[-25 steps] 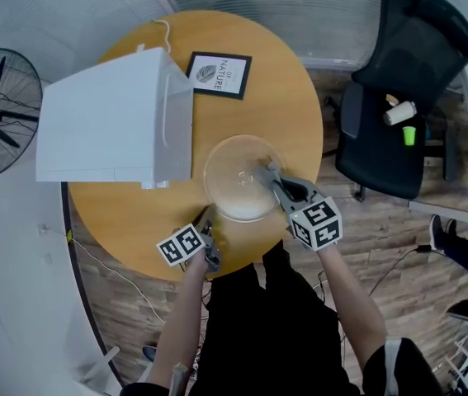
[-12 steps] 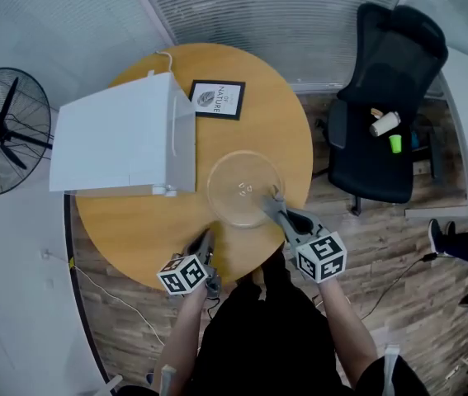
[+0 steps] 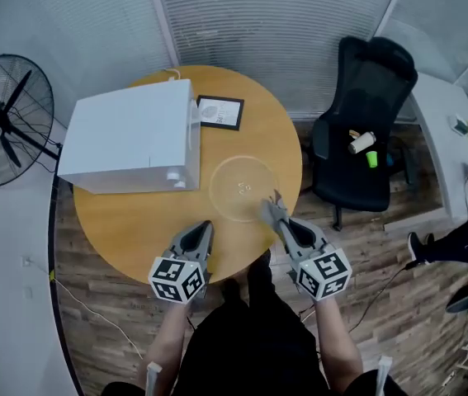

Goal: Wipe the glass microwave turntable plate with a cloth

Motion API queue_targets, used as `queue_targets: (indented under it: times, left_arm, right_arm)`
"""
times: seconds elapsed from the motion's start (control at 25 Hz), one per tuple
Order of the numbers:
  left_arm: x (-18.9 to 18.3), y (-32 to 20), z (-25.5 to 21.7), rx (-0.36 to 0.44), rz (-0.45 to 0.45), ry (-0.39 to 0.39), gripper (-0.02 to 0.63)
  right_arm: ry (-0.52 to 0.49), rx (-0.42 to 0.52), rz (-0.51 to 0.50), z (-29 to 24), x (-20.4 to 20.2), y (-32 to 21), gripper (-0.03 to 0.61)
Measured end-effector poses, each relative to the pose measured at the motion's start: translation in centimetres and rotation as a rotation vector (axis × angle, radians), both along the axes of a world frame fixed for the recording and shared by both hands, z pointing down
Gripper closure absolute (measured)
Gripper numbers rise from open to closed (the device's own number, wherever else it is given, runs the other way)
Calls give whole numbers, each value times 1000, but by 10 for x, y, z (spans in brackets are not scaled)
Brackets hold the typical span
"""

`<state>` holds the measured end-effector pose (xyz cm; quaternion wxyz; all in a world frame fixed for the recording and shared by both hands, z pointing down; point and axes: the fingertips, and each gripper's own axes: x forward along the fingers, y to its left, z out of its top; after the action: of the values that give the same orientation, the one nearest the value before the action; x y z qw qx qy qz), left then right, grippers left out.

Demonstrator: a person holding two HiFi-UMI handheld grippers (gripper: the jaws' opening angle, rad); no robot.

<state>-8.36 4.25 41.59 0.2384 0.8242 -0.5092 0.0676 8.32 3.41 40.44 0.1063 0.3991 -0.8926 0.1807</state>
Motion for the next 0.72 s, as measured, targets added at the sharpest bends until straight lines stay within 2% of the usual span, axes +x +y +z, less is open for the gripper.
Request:
queue_targets:
  times: [0.28, 0.48, 0.72]
  left_arm:
    - [-2, 35, -56, 110, 79, -4, 617]
    - [-4, 52, -77, 146, 109, 5, 617]
    - [-5, 64, -83, 151, 132, 11, 617]
  right_arm:
    - [-22, 99, 46, -56, -6, 50, 552]
    - [-33, 129, 39, -74, -14, 77, 552]
    - [-42, 132, -8, -81, -27, 95, 554]
